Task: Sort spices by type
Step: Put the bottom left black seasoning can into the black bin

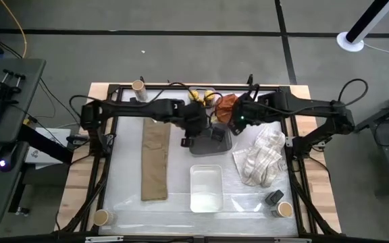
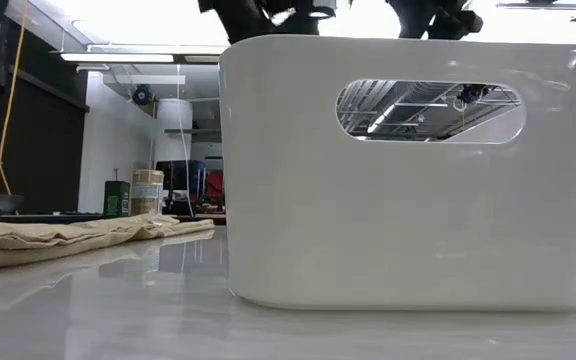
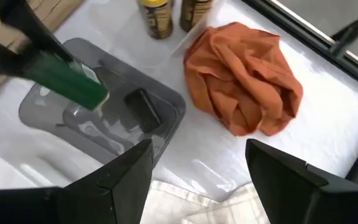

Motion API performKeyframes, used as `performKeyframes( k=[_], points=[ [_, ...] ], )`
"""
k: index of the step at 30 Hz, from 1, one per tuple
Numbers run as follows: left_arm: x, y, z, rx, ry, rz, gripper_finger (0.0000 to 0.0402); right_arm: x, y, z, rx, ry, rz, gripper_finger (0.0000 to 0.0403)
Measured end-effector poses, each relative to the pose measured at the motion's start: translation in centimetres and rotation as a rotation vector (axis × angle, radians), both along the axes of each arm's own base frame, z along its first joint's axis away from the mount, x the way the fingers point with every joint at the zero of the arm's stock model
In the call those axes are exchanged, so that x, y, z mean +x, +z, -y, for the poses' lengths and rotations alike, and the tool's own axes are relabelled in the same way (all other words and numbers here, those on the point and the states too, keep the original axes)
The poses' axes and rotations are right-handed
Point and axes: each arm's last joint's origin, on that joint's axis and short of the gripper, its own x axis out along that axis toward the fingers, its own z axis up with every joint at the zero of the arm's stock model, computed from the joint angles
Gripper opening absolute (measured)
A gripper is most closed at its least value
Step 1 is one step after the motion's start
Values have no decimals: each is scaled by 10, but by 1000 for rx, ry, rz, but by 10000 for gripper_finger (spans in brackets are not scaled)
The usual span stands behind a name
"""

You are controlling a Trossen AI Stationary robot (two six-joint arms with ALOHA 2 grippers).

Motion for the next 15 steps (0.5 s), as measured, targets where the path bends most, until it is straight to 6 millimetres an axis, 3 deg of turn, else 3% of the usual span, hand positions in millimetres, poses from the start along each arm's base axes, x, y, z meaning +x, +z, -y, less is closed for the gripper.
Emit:
performKeyframes(
  k=[7, 15],
  points=[
    [9, -29, -1, 218, -273, -143, 95, -4, 0, 19, 1, -55, -19, 252],
    [7, -34, 5, 303, -603, -207, 120, -6, 0, 30, 3, -14, -48, 252]
  ],
)
